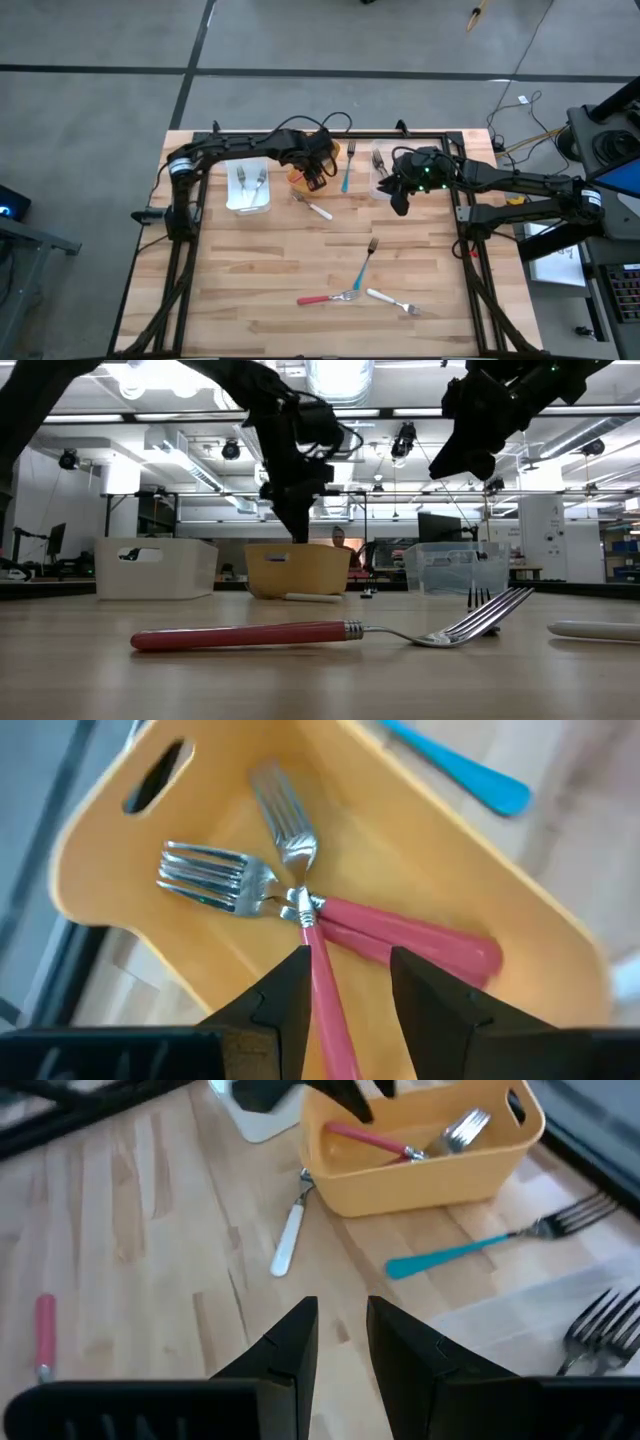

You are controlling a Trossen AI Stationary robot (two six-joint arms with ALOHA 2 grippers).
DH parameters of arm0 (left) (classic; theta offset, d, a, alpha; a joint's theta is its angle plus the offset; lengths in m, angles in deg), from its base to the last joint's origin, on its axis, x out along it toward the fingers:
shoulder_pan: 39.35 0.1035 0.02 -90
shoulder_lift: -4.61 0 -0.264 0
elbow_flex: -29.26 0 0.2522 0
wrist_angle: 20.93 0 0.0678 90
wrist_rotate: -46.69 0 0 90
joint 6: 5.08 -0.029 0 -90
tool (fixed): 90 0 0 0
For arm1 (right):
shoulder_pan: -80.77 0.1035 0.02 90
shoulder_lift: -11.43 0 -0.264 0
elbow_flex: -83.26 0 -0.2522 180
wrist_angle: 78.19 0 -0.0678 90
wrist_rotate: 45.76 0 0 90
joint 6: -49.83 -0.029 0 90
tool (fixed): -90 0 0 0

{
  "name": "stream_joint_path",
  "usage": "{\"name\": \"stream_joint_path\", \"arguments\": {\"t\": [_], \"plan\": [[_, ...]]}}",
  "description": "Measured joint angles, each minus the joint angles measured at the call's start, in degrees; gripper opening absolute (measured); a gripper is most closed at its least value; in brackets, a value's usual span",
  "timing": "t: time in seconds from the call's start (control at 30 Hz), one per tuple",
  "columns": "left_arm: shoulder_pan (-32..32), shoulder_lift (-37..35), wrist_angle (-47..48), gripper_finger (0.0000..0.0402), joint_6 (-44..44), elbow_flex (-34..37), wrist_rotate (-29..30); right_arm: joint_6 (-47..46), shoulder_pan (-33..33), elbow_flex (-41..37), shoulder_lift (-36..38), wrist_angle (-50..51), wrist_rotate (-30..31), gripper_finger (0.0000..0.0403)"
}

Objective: Sort silverware by color (type)
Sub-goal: Put the pink fork into the yellow bin

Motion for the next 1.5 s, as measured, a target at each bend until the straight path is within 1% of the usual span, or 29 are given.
{"name": "stream_joint_path", "arguments": {"t": [0.13,0.33,0.4,0.5,0.6,0.7,0.77,0.83,0.93,1.07,1.17,1.27,1.4,1.5], "plan": [[-2.1,-3.2,2.0,0.0119,-6.0,1.7,-0.7,-6.4,0.7,0.0,0.0,1.1,0.0,0.0079],[-6.8,-10.2,2.4,0.0116,-14.6,7.9,-9.3,-12.0,5.2,-0.1,0.0,3.1,0.0,0.0079],[-8.7,-12.4,1.5,0.0116,-16.8,11.4,-9.6,-13.7,7.3,-0.1,0.0,3.0,0.0,0.0079],[-10.5,-16.0,-4.0,0.0115,-18.9,17.9,-9.5,-16.7,10.6,-0.2,0.0,3.0,0.0,0.0079],[-11.0,-18.8,-11.0,0.0115,-19.3,24.9,-9.4,-18.8,13.8,-0.5,0.0,3.0,0.6,0.0079],[-11.0,-21.1,-17.8,0.0115,-19.2,30.8,-9.3,-20.6,16.3,-0.6,0.0,3.0,3.8,0.0079],[-10.9,-22.0,-22.6,0.0115,-19.2,33.5,-9.1,-21.8,17.3,-0.7,0.0,3.0,6.1,0.0079],[-10.8,-22.1,-26.2,0.0115,-19.6,35.2,-8.4,-23.0,17.7,-0.7,0.0,3.0,7.4,0.0079],[-10.4,-21.0,-31.0,0.0115,-20.6,35.7,-6.8,-23.5,17.8,-0.7,0.0,3.0,8.3,0.0079],[-9.5,-18.4,-32.8,0.0115,-21.2,35.8,-6.5,-23.5,17.7,-0.7,0.0,2.9,10.7,0.0079],[-9.1,-16.9,-35.8,0.0115,-20.8,35.9,-6.5,-23.4,17.7,-0.7,0.0,2.8,11.1,0.0079],[-9.0,-15.0,-41.1,0.0115,-19.3,35.8,-6.5,-23.0,17.7,-0.7,0.0,2.7,11.9,0.0079],[-8.8,-12.2,-50.7,0.0115,-15.4,35.8,-6.5,-22.2,17.7,-0.7,0.0,2.6,12.2,0.0079],[-8.6,-10.4,-53.6,0.0115,-12.6,35.2,-6.5,-22.0,17.7,-0.7,0.0,2.5,12.4,0.0079]]}}
